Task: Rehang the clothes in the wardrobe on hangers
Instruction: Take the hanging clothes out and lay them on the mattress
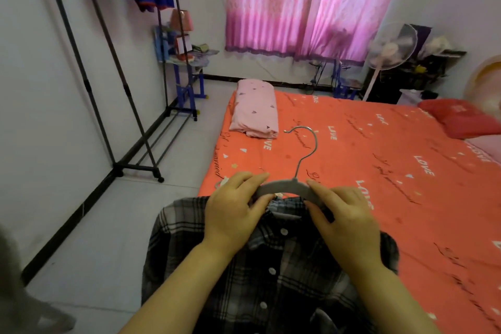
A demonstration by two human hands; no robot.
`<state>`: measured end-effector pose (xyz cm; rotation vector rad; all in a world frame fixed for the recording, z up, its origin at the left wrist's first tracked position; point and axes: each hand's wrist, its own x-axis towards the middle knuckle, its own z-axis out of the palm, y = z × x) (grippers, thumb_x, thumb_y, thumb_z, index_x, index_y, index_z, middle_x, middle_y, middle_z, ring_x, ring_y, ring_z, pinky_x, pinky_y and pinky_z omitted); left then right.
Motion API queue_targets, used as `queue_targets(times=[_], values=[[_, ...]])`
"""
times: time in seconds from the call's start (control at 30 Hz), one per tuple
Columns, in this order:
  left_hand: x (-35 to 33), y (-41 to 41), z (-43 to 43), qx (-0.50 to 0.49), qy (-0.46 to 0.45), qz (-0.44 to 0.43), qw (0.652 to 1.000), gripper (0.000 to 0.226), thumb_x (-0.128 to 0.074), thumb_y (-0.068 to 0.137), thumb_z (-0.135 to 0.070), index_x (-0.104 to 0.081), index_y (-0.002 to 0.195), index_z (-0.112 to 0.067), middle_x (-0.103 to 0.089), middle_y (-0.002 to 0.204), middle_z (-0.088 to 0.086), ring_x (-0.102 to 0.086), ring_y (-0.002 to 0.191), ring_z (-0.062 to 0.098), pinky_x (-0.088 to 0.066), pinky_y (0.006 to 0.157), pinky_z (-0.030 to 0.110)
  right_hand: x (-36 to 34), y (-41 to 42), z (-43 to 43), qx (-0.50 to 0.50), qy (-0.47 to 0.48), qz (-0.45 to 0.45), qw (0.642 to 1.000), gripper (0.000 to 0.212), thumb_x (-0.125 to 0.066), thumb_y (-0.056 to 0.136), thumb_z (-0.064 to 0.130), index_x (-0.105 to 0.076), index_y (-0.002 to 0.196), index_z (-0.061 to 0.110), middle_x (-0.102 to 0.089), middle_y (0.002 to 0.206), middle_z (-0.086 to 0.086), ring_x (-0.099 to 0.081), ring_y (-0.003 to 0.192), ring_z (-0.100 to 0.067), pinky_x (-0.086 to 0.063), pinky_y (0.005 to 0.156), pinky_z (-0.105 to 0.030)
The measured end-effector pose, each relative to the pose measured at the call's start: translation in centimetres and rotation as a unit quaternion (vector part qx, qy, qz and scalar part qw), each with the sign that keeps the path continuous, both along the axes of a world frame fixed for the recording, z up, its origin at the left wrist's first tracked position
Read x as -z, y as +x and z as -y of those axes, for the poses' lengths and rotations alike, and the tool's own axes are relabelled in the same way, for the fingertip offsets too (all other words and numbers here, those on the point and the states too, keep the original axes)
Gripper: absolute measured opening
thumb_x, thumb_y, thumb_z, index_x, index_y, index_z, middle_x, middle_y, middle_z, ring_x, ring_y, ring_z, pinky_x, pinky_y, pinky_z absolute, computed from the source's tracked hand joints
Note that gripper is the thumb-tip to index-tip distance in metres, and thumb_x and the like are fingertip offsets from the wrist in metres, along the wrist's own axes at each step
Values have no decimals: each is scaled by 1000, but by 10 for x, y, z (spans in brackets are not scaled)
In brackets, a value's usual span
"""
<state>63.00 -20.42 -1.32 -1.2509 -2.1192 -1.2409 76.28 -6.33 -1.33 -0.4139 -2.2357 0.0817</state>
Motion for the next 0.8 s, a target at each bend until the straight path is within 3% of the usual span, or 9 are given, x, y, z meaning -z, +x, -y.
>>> queue_targets(times=[0.2,0.43,0.6,0.7,0.8], values=[[34,-70,-99,-30,-80,49,995,37,-71,75,-26,-69,110,-15,-67,96,2,-65,79,24,-56,63,39,40,-77,-104,-34,-61,43,997,41,-85,64,9,-72,104,10,-62,73,-5,-58,68,-30,-48,48,-34],[99,-142,-182,-76,-178,127,973,38,-65,86,-32,-60,123,-24,-61,115,-3,-57,100,19,-44,79,30,106,-155,-188,-59,-119,100,986,45,-86,62,9,-72,104,12,-62,73,-4,-58,67,-29,-43,50,-28],[138,-180,-217,-74,-208,132,966,30,-71,81,-20,-68,110,-14,-68,99,4,-62,89,26,-47,73,36,158,-201,-225,-70,-165,136,974,41,-84,66,12,-71,104,12,-63,76,-4,-60,72,-31,-40,51,-29],[170,-203,-232,-103,-256,138,951,33,-67,84,-20,-63,116,-13,-63,110,5,-57,101,27,-44,81,39,196,-233,-242,-43,-221,217,950,43,-74,79,21,-63,120,18,-64,95,-6,-56,91,-31,-40,64,-31],[205,-215,-231,-131,-337,183,914,48,-62,87,-23,-49,133,-18,-45,136,4,-44,122,25,-38,97,38,240,-253,-252,-29,-295,338,893,58,-61,89,33,-38,141,19,-49,126,-8,-41,119,-28,-38,94,-36]])
